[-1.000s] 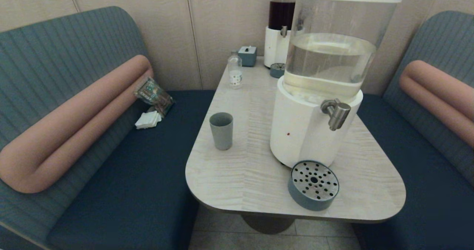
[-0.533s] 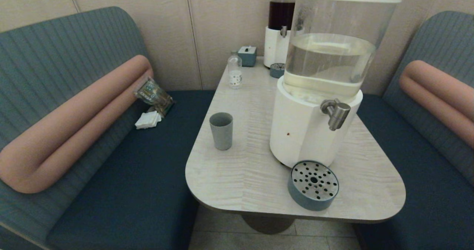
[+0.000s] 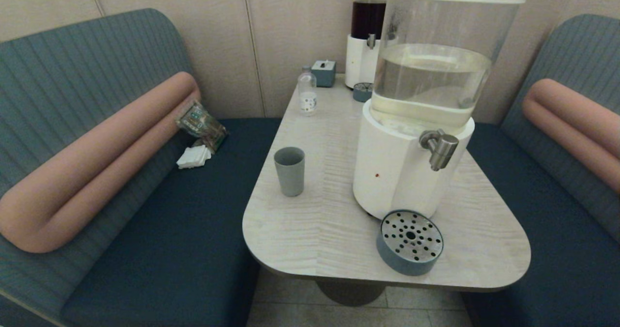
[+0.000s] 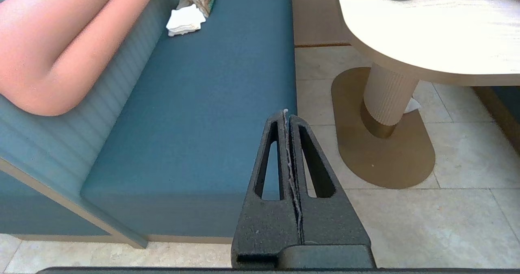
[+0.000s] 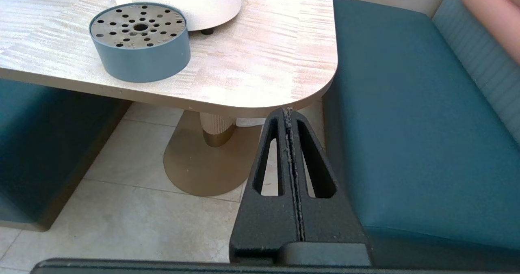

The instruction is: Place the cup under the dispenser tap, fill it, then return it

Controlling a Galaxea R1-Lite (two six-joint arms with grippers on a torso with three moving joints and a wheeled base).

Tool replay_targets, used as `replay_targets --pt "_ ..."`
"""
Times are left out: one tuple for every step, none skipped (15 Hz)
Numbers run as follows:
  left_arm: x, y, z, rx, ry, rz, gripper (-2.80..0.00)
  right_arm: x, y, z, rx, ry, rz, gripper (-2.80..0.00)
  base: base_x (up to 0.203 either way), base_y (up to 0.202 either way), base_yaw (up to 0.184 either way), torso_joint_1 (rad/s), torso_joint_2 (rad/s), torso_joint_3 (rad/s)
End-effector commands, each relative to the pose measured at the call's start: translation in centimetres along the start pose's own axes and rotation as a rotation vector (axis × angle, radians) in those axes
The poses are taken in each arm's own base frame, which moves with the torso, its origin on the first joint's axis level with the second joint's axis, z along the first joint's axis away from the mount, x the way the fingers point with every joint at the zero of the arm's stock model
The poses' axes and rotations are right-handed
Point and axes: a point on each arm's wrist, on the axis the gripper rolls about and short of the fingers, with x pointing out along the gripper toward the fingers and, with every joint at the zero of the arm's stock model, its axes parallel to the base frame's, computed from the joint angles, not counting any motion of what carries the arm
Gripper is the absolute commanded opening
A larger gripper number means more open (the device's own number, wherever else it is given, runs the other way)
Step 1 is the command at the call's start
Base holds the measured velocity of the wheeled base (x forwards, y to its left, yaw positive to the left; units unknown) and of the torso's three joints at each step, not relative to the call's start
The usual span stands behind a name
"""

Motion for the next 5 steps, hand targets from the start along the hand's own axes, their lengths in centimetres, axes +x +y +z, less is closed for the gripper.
replay_targets --pt "0.01 0.00 0.03 0.000 0.001 0.000 -2.80 0.03 0.01 -0.11 0.006 0.002 0.001 -2.80 0.000 0.000 0.000 0.000 0.00 0.000" --pt "0.01 0.00 0.04 0.000 0.000 0.000 -2.80 0.03 0.01 -0.10 0.006 0.002 0.001 -2.80 0.000 0.000 0.000 0.000 0.00 0.000" --pt "0.03 0.00 0.01 0.000 0.003 0.000 -2.80 0.02 0.00 -0.06 0.006 -0.001 0.002 -2.80 0.000 0.000 0.000 0.000 0.00 0.000" --pt "0.02 0.00 0.01 0.000 0.002 0.000 -2.80 0.03 0.01 -0.10 0.006 0.001 0.001 -2.80 0.000 0.000 0.000 0.000 0.00 0.000" --pt "0.00 0.00 0.05 0.000 0.000 0.000 -2.80 0.03 0.00 -0.09 0.005 0.000 0.002 -2.80 0.000 0.000 0.000 0.000 0.00 0.000"
